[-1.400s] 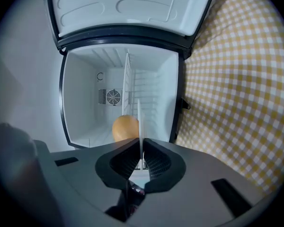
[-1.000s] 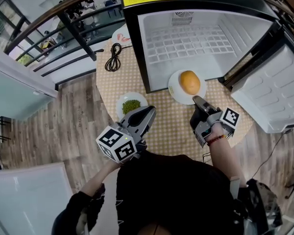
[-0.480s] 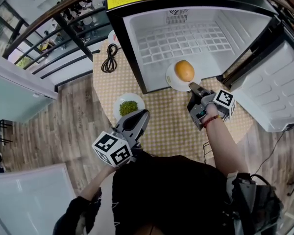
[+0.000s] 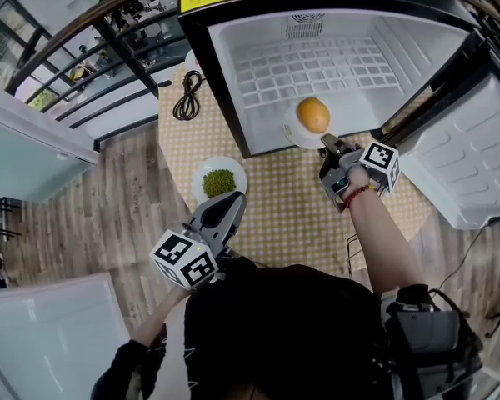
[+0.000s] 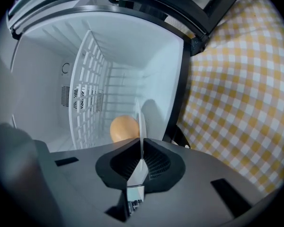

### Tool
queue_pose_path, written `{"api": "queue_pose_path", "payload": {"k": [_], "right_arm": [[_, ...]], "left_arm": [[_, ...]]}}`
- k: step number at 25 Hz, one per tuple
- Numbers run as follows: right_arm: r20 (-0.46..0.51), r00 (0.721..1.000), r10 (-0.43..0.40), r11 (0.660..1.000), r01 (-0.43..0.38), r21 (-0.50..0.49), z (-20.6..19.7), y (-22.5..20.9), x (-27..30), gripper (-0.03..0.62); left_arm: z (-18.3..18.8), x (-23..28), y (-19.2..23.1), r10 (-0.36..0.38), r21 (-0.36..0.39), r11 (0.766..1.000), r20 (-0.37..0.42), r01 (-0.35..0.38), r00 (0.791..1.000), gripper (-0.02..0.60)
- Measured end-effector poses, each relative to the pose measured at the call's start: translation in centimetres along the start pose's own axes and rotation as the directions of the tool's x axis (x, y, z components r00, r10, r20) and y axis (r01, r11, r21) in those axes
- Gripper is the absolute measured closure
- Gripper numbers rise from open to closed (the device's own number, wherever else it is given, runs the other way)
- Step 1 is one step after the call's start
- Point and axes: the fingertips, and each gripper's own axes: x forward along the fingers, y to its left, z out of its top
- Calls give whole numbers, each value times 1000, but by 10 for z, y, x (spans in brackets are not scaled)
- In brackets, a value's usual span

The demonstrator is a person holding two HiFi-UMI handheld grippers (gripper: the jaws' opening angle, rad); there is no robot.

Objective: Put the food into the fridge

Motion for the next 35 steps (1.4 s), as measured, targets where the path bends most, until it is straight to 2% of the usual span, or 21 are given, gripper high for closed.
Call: {"api": "queue_pose_path", "payload": {"k": [13,23,29,35], "right_arm": [[16,998,-57,995,58,-87,13,5,18,568],[37,997,-75,991,78,-110,19,8,25,568],[61,993,-105,974,115,-195,28,11,28,568],[99,986,-133,963,152,-223,32,12,29,568]], "left_arm": [[-7,-7,3,25,-12,1000,4,-25,1000,571],[-8,-5,2,28,-19,999,17,-27,999,571],[-15,-8,6,45,-32,999,11,-44,999,571],[-16,-11,7,51,-33,998,13,-51,999,571]]}}
